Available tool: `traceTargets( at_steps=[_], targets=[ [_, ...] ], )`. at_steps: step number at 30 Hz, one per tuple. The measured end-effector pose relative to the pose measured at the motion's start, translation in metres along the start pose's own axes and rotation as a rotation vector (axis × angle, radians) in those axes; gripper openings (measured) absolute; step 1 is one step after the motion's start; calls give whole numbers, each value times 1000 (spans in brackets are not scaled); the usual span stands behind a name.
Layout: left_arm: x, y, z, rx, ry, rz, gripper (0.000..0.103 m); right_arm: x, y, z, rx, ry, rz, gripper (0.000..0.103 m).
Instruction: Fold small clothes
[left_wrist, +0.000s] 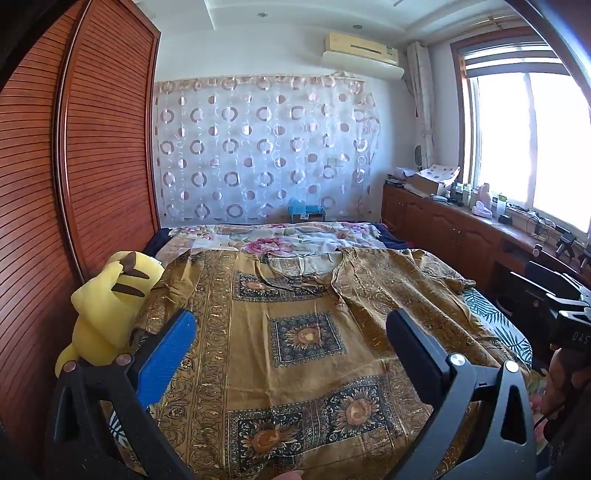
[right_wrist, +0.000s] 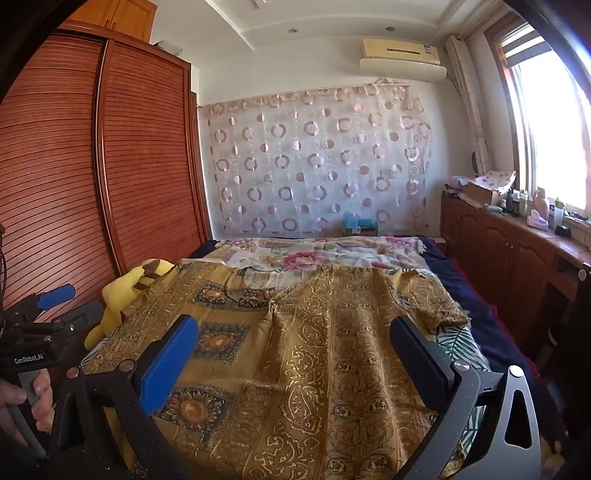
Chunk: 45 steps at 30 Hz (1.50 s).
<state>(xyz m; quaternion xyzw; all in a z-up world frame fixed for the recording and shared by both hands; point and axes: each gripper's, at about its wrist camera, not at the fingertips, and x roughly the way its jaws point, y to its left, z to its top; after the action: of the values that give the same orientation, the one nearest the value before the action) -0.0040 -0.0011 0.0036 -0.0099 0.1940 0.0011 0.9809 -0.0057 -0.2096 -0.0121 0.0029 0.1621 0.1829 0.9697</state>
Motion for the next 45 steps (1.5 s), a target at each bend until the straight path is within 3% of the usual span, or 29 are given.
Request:
traceTargets(
  at_steps=[45],
  targets=[
    [0,2,0,2,1,-2,103,-2,0,0,5,-1,7,103]
  ],
)
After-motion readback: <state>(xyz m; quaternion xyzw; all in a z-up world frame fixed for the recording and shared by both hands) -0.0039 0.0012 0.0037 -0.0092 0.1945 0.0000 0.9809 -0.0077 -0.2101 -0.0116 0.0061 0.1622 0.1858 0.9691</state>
